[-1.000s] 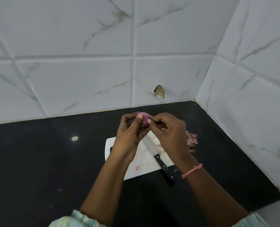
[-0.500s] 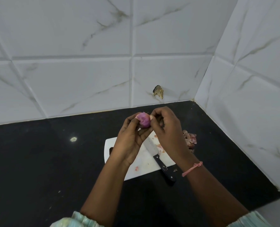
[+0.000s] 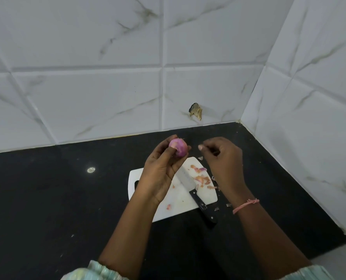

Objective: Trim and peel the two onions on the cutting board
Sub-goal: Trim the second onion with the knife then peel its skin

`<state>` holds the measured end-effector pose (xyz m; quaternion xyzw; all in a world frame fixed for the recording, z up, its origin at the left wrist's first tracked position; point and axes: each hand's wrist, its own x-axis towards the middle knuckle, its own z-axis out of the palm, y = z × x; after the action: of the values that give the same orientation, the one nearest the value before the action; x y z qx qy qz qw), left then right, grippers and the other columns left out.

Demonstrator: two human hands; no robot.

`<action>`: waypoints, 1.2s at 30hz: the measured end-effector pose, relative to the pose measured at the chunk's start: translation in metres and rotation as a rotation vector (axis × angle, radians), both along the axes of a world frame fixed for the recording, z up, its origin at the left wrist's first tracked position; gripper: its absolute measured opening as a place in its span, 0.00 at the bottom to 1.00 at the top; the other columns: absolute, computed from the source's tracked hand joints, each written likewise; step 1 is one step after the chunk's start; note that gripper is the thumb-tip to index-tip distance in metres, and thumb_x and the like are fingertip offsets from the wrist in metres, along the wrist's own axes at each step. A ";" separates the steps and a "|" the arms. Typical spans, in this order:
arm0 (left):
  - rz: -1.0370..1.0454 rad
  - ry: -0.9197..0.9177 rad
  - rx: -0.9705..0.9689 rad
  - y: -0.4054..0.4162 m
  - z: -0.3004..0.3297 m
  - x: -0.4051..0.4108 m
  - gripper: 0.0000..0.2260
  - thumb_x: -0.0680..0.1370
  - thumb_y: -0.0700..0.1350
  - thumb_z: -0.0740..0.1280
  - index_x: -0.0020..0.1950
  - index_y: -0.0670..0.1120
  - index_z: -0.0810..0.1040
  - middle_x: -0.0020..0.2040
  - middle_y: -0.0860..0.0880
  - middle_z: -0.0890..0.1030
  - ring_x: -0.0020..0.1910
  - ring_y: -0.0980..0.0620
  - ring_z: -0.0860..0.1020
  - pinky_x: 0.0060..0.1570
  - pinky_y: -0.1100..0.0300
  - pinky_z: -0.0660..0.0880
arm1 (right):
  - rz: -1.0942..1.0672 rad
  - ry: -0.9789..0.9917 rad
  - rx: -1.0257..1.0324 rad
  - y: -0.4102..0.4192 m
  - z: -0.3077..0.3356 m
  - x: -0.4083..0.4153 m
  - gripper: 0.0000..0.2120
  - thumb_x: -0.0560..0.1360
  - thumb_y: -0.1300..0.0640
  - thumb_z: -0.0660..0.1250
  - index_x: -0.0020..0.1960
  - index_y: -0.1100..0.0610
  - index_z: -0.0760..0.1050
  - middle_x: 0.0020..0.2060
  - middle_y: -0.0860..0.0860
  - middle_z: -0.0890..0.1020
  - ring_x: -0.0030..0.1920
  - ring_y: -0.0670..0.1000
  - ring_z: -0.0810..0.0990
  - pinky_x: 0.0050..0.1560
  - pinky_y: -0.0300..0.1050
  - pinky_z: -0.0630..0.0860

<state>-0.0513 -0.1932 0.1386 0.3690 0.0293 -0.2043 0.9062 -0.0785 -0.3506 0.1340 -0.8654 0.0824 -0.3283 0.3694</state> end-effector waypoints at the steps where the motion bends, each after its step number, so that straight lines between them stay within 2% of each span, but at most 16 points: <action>1: 0.011 -0.003 0.008 0.000 -0.001 0.000 0.16 0.75 0.39 0.69 0.63 0.42 0.78 0.63 0.37 0.80 0.60 0.38 0.81 0.58 0.51 0.80 | 0.045 -0.038 -0.002 0.002 0.002 -0.001 0.05 0.72 0.63 0.74 0.46 0.58 0.79 0.43 0.49 0.80 0.40 0.43 0.79 0.42 0.33 0.78; 3: 0.033 -0.009 0.019 -0.001 -0.003 0.000 0.14 0.75 0.38 0.69 0.61 0.43 0.79 0.64 0.37 0.79 0.61 0.39 0.81 0.54 0.54 0.82 | 0.228 -0.063 0.029 0.006 0.005 -0.004 0.11 0.70 0.62 0.76 0.49 0.57 0.77 0.46 0.48 0.79 0.44 0.45 0.80 0.43 0.34 0.78; 6: 0.058 -0.030 0.059 -0.001 -0.006 0.001 0.12 0.77 0.37 0.69 0.59 0.45 0.79 0.64 0.39 0.80 0.62 0.41 0.81 0.51 0.57 0.82 | 0.462 0.006 0.026 0.016 0.012 -0.008 0.18 0.70 0.56 0.77 0.57 0.55 0.77 0.53 0.46 0.79 0.51 0.46 0.79 0.44 0.35 0.79; 8: 0.058 -0.052 0.053 0.000 -0.006 0.000 0.12 0.76 0.37 0.70 0.59 0.44 0.79 0.63 0.39 0.80 0.60 0.43 0.82 0.53 0.56 0.82 | 0.442 -0.043 0.002 0.020 0.012 -0.006 0.14 0.72 0.56 0.75 0.56 0.57 0.78 0.52 0.47 0.80 0.51 0.44 0.79 0.46 0.34 0.78; 11: 0.054 -0.082 0.032 0.001 -0.004 0.000 0.16 0.70 0.39 0.72 0.57 0.44 0.79 0.62 0.39 0.80 0.56 0.45 0.83 0.54 0.56 0.82 | 0.349 -0.136 0.045 0.018 0.009 -0.003 0.07 0.75 0.60 0.72 0.51 0.60 0.80 0.45 0.49 0.82 0.47 0.46 0.81 0.47 0.38 0.80; 14: 0.066 -0.108 0.044 0.002 -0.004 0.001 0.17 0.69 0.40 0.73 0.57 0.45 0.79 0.62 0.39 0.80 0.58 0.44 0.82 0.54 0.57 0.81 | 0.322 -0.085 0.188 0.020 0.009 -0.004 0.05 0.76 0.60 0.71 0.51 0.60 0.80 0.44 0.48 0.83 0.46 0.45 0.82 0.47 0.36 0.79; 18: 0.050 -0.104 0.015 -0.001 -0.005 0.002 0.11 0.77 0.35 0.67 0.59 0.43 0.79 0.59 0.39 0.82 0.56 0.45 0.82 0.56 0.57 0.81 | 0.293 -0.070 0.368 0.030 0.014 -0.007 0.03 0.77 0.60 0.69 0.49 0.54 0.79 0.43 0.46 0.84 0.44 0.42 0.83 0.43 0.29 0.76; 22: -0.018 -0.135 0.062 -0.003 -0.007 0.001 0.11 0.82 0.38 0.60 0.62 0.41 0.78 0.60 0.38 0.82 0.58 0.45 0.82 0.62 0.55 0.78 | 0.233 -0.082 0.378 0.034 0.015 -0.009 0.05 0.77 0.59 0.69 0.48 0.49 0.78 0.41 0.41 0.82 0.43 0.38 0.81 0.41 0.27 0.74; 25: -0.093 -0.168 0.290 -0.005 -0.008 0.000 0.15 0.86 0.49 0.55 0.66 0.44 0.75 0.61 0.41 0.82 0.61 0.46 0.81 0.66 0.51 0.75 | 0.210 -0.073 0.334 0.037 0.011 -0.009 0.03 0.77 0.58 0.69 0.49 0.52 0.78 0.41 0.40 0.82 0.44 0.37 0.81 0.43 0.26 0.74; 27: -0.123 -0.292 0.563 -0.005 -0.010 0.000 0.22 0.84 0.60 0.53 0.69 0.49 0.72 0.62 0.45 0.80 0.59 0.50 0.80 0.63 0.52 0.77 | 0.197 -0.086 0.288 0.036 0.010 -0.009 0.03 0.77 0.58 0.69 0.51 0.53 0.78 0.42 0.40 0.81 0.45 0.36 0.81 0.43 0.25 0.73; 29: -0.105 -0.399 0.690 -0.003 -0.015 0.000 0.24 0.80 0.64 0.52 0.68 0.52 0.72 0.59 0.48 0.79 0.54 0.52 0.77 0.56 0.57 0.75 | 0.199 -0.082 0.300 0.035 0.011 -0.010 0.04 0.77 0.57 0.69 0.51 0.54 0.79 0.42 0.41 0.82 0.44 0.36 0.81 0.42 0.25 0.74; 31: -0.091 -0.406 0.582 0.001 -0.017 0.001 0.20 0.80 0.61 0.57 0.65 0.53 0.76 0.57 0.49 0.80 0.50 0.53 0.76 0.51 0.58 0.73 | 0.197 -0.055 0.364 0.036 0.012 -0.010 0.03 0.77 0.57 0.69 0.50 0.54 0.79 0.41 0.43 0.83 0.43 0.38 0.82 0.41 0.27 0.75; 33: -0.081 -0.399 0.453 0.005 -0.017 0.003 0.19 0.80 0.57 0.61 0.66 0.50 0.78 0.60 0.47 0.80 0.49 0.54 0.77 0.49 0.59 0.74 | 0.178 -0.038 0.511 0.036 0.012 -0.008 0.03 0.77 0.58 0.69 0.50 0.56 0.80 0.41 0.46 0.84 0.42 0.43 0.84 0.40 0.30 0.77; 36: -0.083 -0.367 0.309 0.008 -0.016 0.005 0.19 0.77 0.53 0.65 0.66 0.48 0.78 0.65 0.42 0.79 0.55 0.48 0.80 0.53 0.59 0.77 | 0.154 0.008 0.856 0.032 0.014 -0.005 0.05 0.77 0.61 0.68 0.52 0.60 0.79 0.39 0.50 0.85 0.40 0.48 0.86 0.37 0.35 0.79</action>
<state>-0.0467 -0.1848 0.1228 0.5351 -0.1201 -0.1638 0.8200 -0.0833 -0.3184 0.1482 -0.6389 0.1479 -0.2328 0.7181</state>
